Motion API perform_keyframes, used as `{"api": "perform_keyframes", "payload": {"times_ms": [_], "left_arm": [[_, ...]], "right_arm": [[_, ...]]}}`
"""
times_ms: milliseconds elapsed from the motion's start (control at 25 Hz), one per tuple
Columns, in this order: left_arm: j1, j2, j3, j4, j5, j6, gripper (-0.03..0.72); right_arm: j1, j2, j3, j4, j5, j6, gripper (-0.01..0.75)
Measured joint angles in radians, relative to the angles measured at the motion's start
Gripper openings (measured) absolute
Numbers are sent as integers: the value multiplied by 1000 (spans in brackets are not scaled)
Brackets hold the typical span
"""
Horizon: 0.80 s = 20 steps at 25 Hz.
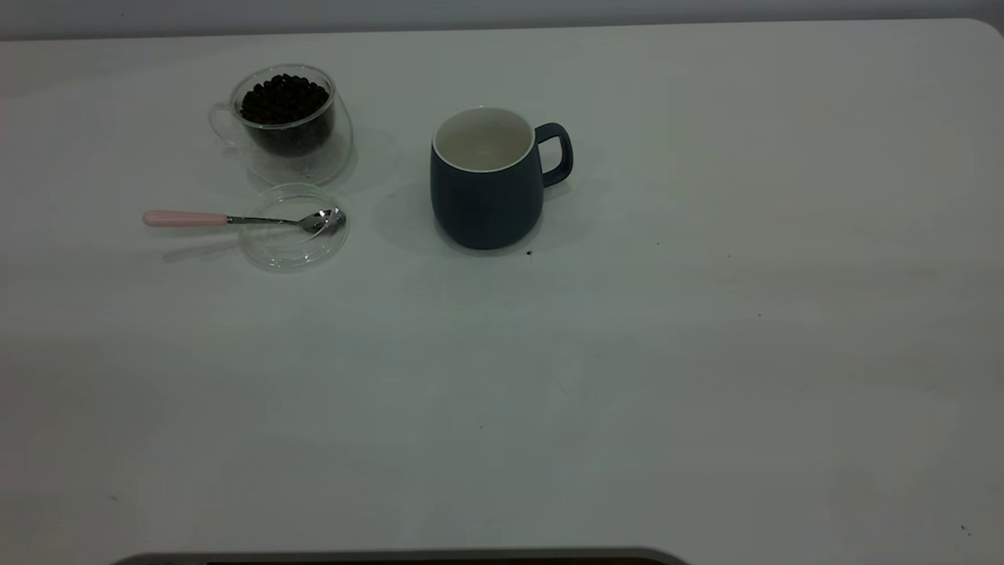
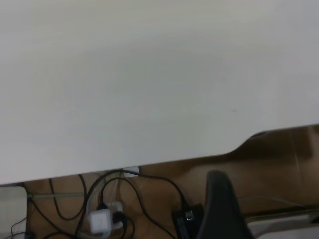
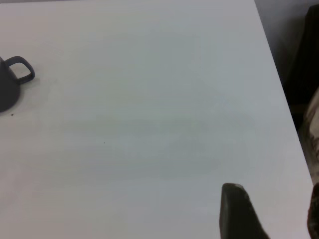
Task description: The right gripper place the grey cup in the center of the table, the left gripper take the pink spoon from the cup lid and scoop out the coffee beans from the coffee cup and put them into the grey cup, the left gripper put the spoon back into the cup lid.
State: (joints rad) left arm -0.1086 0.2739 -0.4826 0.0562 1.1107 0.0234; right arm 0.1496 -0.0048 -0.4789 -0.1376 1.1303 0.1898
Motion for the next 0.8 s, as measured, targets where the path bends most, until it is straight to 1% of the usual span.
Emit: {"api": "perform_keyframes", "payload": {"times_ms": [240, 400, 600, 680, 800], "left_arm": [[3, -73, 1, 2, 2, -3, 536], [53, -181, 1, 2, 5, -5, 536], [155, -292, 1, 3, 22, -6, 536], [170, -292, 1, 3, 27, -6, 536], [172, -292, 1, 3, 27, -7, 536]], "right_arm": [[0, 0, 0, 0, 0, 0, 372], [0, 0, 0, 0, 0, 0, 372], [0, 0, 0, 0, 0, 0, 372], [0, 0, 0, 0, 0, 0, 372], [0, 0, 0, 0, 0, 0, 372]]}}
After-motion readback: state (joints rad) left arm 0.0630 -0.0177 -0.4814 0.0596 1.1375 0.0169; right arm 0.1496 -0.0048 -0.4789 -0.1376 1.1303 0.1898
